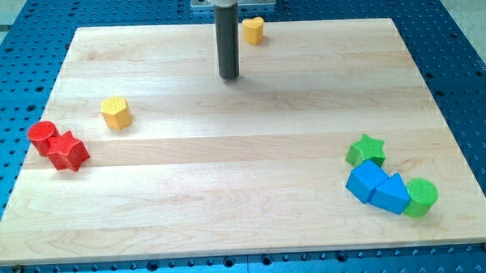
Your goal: Push the hexagon into the heart
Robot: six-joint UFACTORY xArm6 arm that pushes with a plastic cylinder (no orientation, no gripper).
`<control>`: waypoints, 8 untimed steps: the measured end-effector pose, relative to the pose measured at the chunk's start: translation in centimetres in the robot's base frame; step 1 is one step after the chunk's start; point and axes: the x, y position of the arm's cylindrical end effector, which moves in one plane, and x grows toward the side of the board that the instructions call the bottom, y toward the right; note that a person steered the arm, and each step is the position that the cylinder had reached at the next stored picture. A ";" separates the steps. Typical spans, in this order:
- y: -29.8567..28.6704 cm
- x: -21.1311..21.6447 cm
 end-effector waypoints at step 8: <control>-17.1 8.2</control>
